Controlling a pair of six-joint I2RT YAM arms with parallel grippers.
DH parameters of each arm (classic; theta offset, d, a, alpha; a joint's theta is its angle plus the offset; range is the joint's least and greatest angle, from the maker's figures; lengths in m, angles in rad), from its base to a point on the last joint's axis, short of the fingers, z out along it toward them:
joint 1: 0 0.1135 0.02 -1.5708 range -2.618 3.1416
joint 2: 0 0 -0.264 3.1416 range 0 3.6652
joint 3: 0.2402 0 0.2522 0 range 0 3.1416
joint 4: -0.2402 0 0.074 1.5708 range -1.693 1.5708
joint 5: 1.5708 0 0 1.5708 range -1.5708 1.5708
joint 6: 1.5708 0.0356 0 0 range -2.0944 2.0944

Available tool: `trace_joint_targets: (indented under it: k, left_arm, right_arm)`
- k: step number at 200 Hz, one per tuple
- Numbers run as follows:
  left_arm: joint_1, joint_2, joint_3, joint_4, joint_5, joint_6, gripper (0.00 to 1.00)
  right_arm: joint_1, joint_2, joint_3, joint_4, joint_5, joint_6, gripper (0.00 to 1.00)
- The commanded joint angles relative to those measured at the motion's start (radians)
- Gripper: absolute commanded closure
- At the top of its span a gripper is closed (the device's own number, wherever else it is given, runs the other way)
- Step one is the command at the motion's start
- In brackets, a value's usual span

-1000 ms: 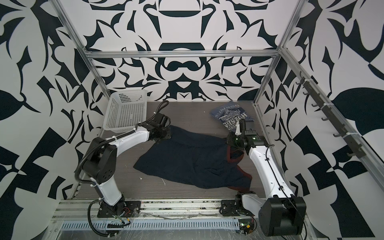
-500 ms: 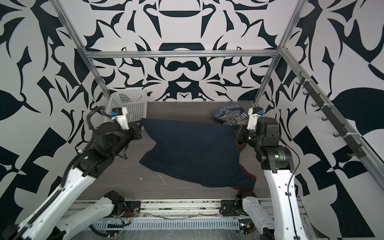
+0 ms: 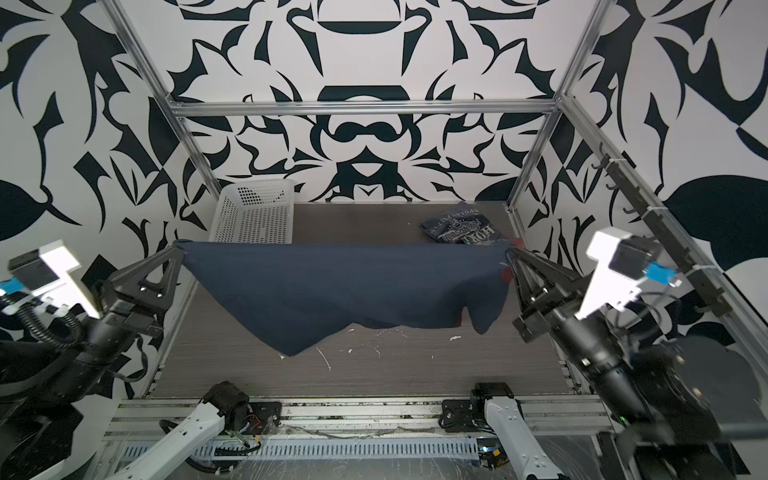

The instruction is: Fold and stack the tank tops

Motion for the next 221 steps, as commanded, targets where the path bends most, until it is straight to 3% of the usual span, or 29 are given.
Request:
trace_joint_targets:
  k: [1,41,94,112,134,139,150,168,179,194,221]
  left_arm:
    - [0.005,0.002,0.000,-0.012,-0.021,0.002,1.00]
    - [0.005,0.180,-0.032,-0.100,-0.364,-0.007,1.00]
    - [0.024,0.676,-0.124,-0.158,-0.720,-0.007,1.00]
    - [0.072,0.854,-0.149,-0.134,-0.717,-0.031,1.00]
    - [0.127,1.018,-0.144,-0.132,-0.652,-0.083,1.00]
    - [0.135,1.044,-0.138,-0.136,-0.641,-0.094,1.00]
    - [0.145,1.090,-0.122,-0.151,-0.634,-0.113,0.88]
    - [0.146,1.127,-0.087,-0.186,-0.638,-0.135,0.54]
    - [0.145,1.125,-0.076,-0.196,-0.622,-0.140,0.41]
    - [0.142,1.107,-0.086,-0.193,-0.541,-0.146,0.34]
    - [0.086,1.065,-0.145,-0.159,-0.403,-0.145,0.32]
  right_arm:
    - [-0.009,0.055,0.016,0.012,0.003,0.032,1.00]
    - [-0.007,0.105,-0.261,0.080,0.054,0.029,1.00]
    - [0.009,0.299,-0.753,0.394,-0.015,0.117,1.00]
    - [0.049,0.409,-0.855,0.472,0.066,0.120,1.00]
    - [0.103,0.563,-0.897,0.558,0.083,0.118,1.00]
    - [0.117,0.596,-0.893,0.565,0.078,0.114,0.94]
    - [0.140,0.655,-0.872,0.561,0.086,0.102,0.81]
    - [0.146,0.704,-0.826,0.499,0.148,0.082,0.62]
    - [0.133,0.708,-0.806,0.442,0.217,0.059,0.46]
    - [0.085,0.699,-0.808,0.394,0.255,0.051,0.40]
    - [0.013,0.655,-0.879,0.383,0.287,0.064,0.40]
